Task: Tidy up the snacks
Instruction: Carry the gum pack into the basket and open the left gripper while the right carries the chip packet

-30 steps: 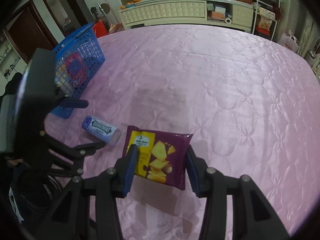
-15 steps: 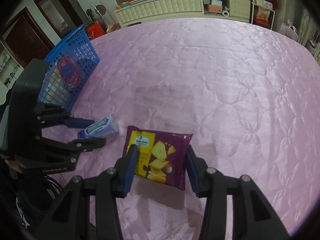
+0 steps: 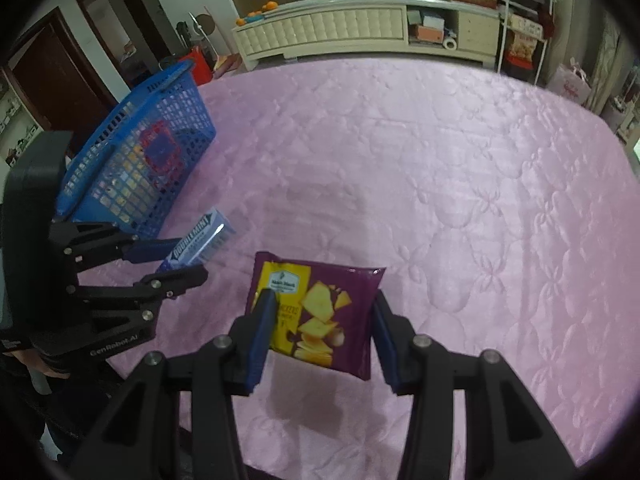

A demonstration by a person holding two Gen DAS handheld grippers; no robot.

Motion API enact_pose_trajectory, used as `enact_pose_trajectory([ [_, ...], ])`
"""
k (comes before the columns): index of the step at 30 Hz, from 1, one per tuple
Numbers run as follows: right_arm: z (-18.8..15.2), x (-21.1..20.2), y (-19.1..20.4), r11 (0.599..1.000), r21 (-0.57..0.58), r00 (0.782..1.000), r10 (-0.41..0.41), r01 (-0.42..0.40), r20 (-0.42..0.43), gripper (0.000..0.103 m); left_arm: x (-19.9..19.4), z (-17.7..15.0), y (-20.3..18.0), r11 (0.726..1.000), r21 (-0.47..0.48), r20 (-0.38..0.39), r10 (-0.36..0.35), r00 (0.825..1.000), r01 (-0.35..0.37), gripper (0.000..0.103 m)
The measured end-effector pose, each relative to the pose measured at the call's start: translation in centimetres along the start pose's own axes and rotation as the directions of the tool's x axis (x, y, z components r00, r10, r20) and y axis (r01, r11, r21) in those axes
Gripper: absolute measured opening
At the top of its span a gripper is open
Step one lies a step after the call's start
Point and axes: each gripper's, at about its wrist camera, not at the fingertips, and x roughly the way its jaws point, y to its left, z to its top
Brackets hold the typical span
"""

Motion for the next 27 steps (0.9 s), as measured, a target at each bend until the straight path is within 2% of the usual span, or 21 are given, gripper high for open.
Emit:
enact_pose_trajectory([
  [8,0.5,-2.7,3.1,0.999,-0.036,0.999,0.004,-0.002,0.052,0.051,-5.0,-0.2,0.9,0.999,-0.029,0.09,-0.017,0.996,0.02,0.03],
  [15,2.2,-5.8,6.0,0.998,-0.058,0.992,0.035,-0.028,0.124,0.051,-11.2,-0.8,2.3,0.999,-0.043,0.212,-0.018,0.977,0.028,0.03],
  [19,3.7,-6.9,8.3,0.994,-0.098,0.986,0.057,-0.042,0.157,0.051,-13.1,-1.3,4.8,0.998,-0.067,0.256,0.014,0.967,0.003,0.03],
  [27,6.6,-6.8,13.7,0.978,-0.197,0.978,0.099,-0.062,0.184,0.051,-16.4,-3.5,10.7,0.986,-0.161,0.277,0.084,0.957,-0.04,0.03],
])
